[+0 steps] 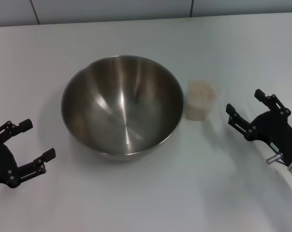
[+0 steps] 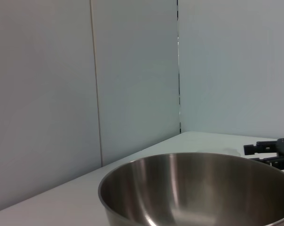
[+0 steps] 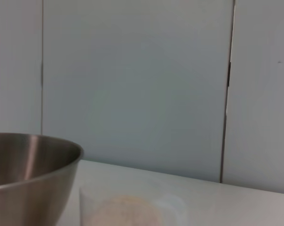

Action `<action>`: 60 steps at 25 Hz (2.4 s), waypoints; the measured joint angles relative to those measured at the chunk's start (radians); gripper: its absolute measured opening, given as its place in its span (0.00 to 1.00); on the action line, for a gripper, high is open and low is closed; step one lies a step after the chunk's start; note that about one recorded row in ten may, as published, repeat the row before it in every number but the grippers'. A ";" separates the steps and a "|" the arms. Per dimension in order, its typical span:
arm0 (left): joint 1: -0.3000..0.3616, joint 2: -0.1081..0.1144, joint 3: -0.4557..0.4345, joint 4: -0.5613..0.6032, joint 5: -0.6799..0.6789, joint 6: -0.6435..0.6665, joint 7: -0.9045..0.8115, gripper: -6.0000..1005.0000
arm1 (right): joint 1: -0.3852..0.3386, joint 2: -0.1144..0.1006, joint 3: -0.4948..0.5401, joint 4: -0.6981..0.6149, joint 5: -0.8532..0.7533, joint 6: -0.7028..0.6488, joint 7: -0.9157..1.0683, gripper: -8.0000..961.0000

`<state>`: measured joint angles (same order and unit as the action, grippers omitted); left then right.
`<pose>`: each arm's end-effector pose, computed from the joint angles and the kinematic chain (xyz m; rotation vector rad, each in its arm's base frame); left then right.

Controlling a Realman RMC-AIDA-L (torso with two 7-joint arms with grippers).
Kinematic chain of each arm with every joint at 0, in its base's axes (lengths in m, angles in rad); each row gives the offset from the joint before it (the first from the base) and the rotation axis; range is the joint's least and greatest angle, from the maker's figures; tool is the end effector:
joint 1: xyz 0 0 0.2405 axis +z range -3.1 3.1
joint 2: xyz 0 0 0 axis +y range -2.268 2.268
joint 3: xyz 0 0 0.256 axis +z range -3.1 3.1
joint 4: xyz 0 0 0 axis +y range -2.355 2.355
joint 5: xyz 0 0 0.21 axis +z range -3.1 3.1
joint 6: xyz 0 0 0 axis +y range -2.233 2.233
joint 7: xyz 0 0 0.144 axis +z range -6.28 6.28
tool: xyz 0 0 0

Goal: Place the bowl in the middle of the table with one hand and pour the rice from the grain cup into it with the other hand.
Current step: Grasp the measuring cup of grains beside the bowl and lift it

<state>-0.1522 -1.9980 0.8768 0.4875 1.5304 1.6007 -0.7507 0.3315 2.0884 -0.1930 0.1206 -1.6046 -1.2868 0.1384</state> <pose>-0.3469 0.2252 0.0187 -2.4142 -0.3115 -0.7610 0.3438 0.2547 -0.0615 -1.9156 0.5035 0.6151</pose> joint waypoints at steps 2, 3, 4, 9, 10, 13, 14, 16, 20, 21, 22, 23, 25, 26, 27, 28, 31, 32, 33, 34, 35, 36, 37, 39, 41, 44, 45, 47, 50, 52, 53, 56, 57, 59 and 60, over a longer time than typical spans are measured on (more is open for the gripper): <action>0.000 -0.002 0.002 0.003 0.000 0.000 -0.004 0.86 | 0.006 0.000 0.007 0.001 0.000 0.010 0.000 0.84; 0.000 -0.002 0.003 0.003 0.000 0.000 -0.006 0.86 | 0.016 0.000 0.019 0.001 0.001 0.022 0.000 0.84; -0.001 -0.001 0.004 0.003 0.000 0.000 -0.008 0.86 | 0.016 0.000 0.019 0.001 0.001 0.022 0.000 0.84; -0.002 -0.001 0.005 0.004 -0.001 0.000 -0.011 0.86 | 0.040 0.001 0.035 0.002 0.001 0.040 0.000 0.82; -0.002 -0.001 0.005 0.004 -0.001 0.000 -0.011 0.86 | 0.044 0.001 0.036 0.002 0.001 0.046 0.000 0.82; -0.001 -0.001 0.005 0.005 -0.001 0.000 -0.011 0.86 | 0.049 0.001 0.036 0.002 0.002 0.052 0.000 0.81; -0.002 -0.002 0.005 0.005 -0.001 0.000 -0.011 0.86 | 0.052 0.001 0.037 0.001 0.002 0.054 0.000 0.81; -0.003 -0.002 0.005 0.005 -0.001 0.000 -0.011 0.86 | 0.056 0.001 0.042 -0.001 0.002 0.058 0.000 0.80; -0.005 -0.002 0.005 0.005 -0.001 0.000 -0.012 0.86 | 0.064 0.001 0.061 -0.003 0.002 0.070 0.000 0.79; -0.006 -0.002 0.005 0.005 0.000 0.000 -0.012 0.86 | 0.067 0.001 0.066 -0.003 0.002 0.073 0.000 0.79; -0.006 -0.002 0.005 0.005 0.000 0.000 -0.012 0.86 | 0.069 0.001 0.070 -0.004 0.002 0.075 -0.001 0.78; -0.007 -0.002 0.005 0.005 0.000 -0.001 -0.012 0.86 | 0.072 0.000 0.073 -0.004 0.002 0.076 -0.001 0.78; -0.007 -0.002 0.005 0.005 0.000 -0.001 -0.012 0.86 | 0.078 0.000 0.075 -0.004 0.002 0.078 -0.001 0.78; -0.007 -0.002 0.005 0.005 0.000 -0.001 -0.012 0.86 | 0.085 0.000 0.075 -0.004 0.002 0.086 -0.001 0.77; -0.007 -0.002 0.005 0.005 0.000 -0.001 -0.012 0.86 | 0.089 0.000 0.076 -0.004 0.002 0.092 -0.001 0.77; -0.007 -0.002 0.005 0.005 0.001 0.000 -0.012 0.86 | 0.093 0.000 0.076 -0.004 0.002 0.099 -0.001 0.77; -0.007 -0.002 0.005 0.005 0.001 0.000 -0.012 0.86 | 0.105 0.000 0.076 -0.004 0.002 0.118 -0.001 0.76; -0.007 -0.002 0.005 0.005 0.001 0.000 -0.012 0.86 | 0.105 0.000 0.076 -0.004 0.002 0.118 -0.001 0.75; -0.007 -0.002 0.005 0.005 0.001 0.000 -0.012 0.86 | 0.109 0.000 0.076 -0.003 0.002 0.125 -0.001 0.75; -0.007 -0.002 0.005 0.005 0.001 0.000 -0.012 0.86 | 0.109 0.000 0.076 -0.003 0.002 0.125 -0.001 0.75; -0.007 -0.002 0.005 0.005 0.001 0.000 -0.012 0.86 | 0.111 0.000 0.076 -0.003 0.002 0.126 -0.001 0.75; -0.007 -0.002 0.005 0.005 0.001 -0.001 -0.012 0.86 | 0.113 0.000 0.077 -0.002 0.002 0.127 -0.002 0.74; -0.007 -0.002 0.005 0.005 0.001 -0.001 -0.012 0.86 | 0.113 0.000 0.077 -0.002 0.002 0.127 -0.002 0.74; -0.006 -0.003 0.005 0.005 0.001 -0.001 -0.012 0.86 | 0.114 0.001 0.077 -0.001 0.002 0.127 -0.002 0.73; -0.005 -0.004 0.005 0.005 0.001 -0.001 -0.012 0.86 | 0.114 0.001 0.088 -0.001 0.002 0.128 -0.002 0.73; -0.004 -0.004 0.005 0.005 0.001 -0.001 -0.011 0.86 | 0.113 0.001 0.102 0.001 0.002 0.128 -0.002 0.72; -0.004 -0.004 0.005 0.005 0.001 -0.001 -0.011 0.86 | 0.113 0.001 0.103 0.002 0.002 0.128 -0.002 0.72; -0.004 -0.004 0.005 0.005 0.001 -0.001 -0.011 0.86 | 0.112 0.001 0.103 0.002 0.002 0.129 -0.002 0.71; -0.003 -0.004 0.005 0.005 0.001 -0.001 -0.010 0.86 | 0.113 0.001 0.103 0.002 0.002 0.131 -0.002 0.70; -0.004 -0.004 0.005 0.005 0.001 -0.001 -0.010 0.86 | 0.114 0.001 0.103 0.002 0.002 0.137 -0.002 0.58; -0.004 -0.004 0.005 0.005 0.001 -0.001 -0.010 0.86 | 0.115 0.001 0.103 0.002 0.002 0.143 -0.002 0.46; -0.007 -0.005 -0.002 0.005 0.018 -0.001 -0.010 0.86 | 0.116 0.001 0.103 0.002 0.002 0.147 -0.002 0.39; -0.007 -0.005 -0.002 0.005 0.018 -0.001 -0.010 0.86 | 0.116 0.001 0.103 0.002 0.002 0.147 -0.002 0.37; -0.007 -0.007 -0.003 0.005 0.023 -0.001 -0.011 0.86 | 0.116 0.001 0.103 0.002 0.002 0.147 -0.002 0.33; -0.007 -0.007 -0.003 0.005 0.023 -0.001 -0.011 0.86 | 0.116 0.001 0.103 0.002 0.002 0.147 -0.002 0.31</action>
<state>-0.1595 -2.0047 0.8739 0.4924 1.5538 1.5997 -0.7613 0.4478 2.0893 -0.0905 0.1227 -1.6030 -1.1395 0.1365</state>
